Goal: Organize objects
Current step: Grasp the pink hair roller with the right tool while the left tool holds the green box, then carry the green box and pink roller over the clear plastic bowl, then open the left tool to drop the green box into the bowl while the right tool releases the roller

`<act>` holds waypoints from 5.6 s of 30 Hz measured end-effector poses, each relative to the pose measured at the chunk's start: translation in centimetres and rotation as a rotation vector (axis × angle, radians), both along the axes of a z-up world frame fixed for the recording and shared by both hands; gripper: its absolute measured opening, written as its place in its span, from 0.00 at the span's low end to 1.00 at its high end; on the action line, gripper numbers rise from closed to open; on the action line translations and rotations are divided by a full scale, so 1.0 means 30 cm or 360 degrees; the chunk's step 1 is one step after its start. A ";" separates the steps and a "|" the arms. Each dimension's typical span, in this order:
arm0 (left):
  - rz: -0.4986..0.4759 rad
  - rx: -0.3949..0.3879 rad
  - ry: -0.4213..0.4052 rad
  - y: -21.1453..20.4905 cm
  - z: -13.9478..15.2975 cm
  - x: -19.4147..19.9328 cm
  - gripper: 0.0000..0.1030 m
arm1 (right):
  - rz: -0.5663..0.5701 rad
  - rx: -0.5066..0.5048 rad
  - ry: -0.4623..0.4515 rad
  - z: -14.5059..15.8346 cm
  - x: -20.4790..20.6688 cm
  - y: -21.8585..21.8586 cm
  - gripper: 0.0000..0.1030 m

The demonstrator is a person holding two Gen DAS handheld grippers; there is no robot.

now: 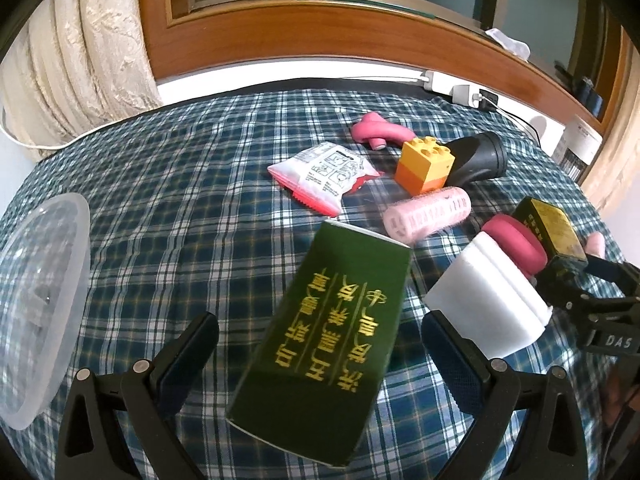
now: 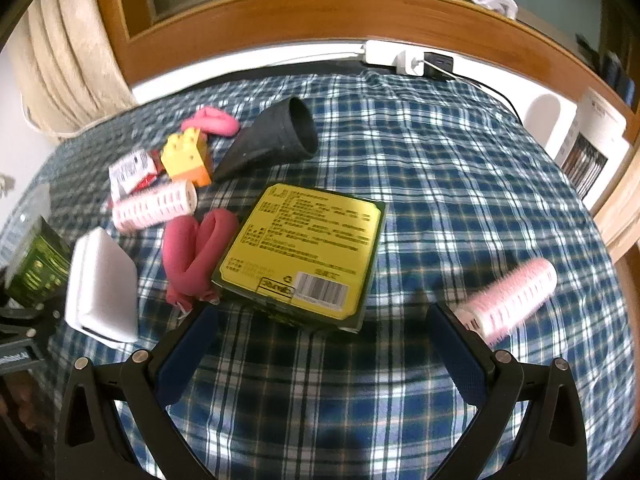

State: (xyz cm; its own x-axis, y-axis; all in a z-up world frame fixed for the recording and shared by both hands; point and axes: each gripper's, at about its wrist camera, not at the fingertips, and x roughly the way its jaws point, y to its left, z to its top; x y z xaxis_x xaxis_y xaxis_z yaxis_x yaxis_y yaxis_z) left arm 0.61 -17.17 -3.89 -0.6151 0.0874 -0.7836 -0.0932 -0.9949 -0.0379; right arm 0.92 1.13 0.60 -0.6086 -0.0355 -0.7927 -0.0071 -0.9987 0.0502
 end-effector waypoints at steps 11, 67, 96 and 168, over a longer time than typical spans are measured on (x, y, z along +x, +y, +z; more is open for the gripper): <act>-0.0072 0.0030 0.0047 0.007 0.013 0.007 0.86 | -0.0057 -0.0142 0.0153 0.044 0.067 0.064 1.00; -0.0078 0.0221 -0.0016 -0.034 0.012 -0.028 0.35 | -0.0291 -0.0101 0.0224 0.086 0.092 0.361 0.29; 0.0157 0.0085 0.0303 -0.297 0.132 0.107 0.32 | 0.0403 -0.0581 0.0310 0.249 0.019 -0.263 0.28; 0.0730 -0.0110 0.0536 -0.782 0.144 0.204 0.99 | 0.0725 -0.0562 0.0249 0.197 -0.211 -0.995 0.79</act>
State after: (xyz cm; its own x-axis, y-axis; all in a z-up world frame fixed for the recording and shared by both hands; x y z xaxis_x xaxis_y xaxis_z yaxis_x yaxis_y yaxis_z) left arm 6.72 -40.62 0.43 -0.7947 -0.2919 -0.5322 0.3533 -0.9354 -0.0146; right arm -5.43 -28.72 6.50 -0.5789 -0.5652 -0.5878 0.4522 -0.8223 0.3455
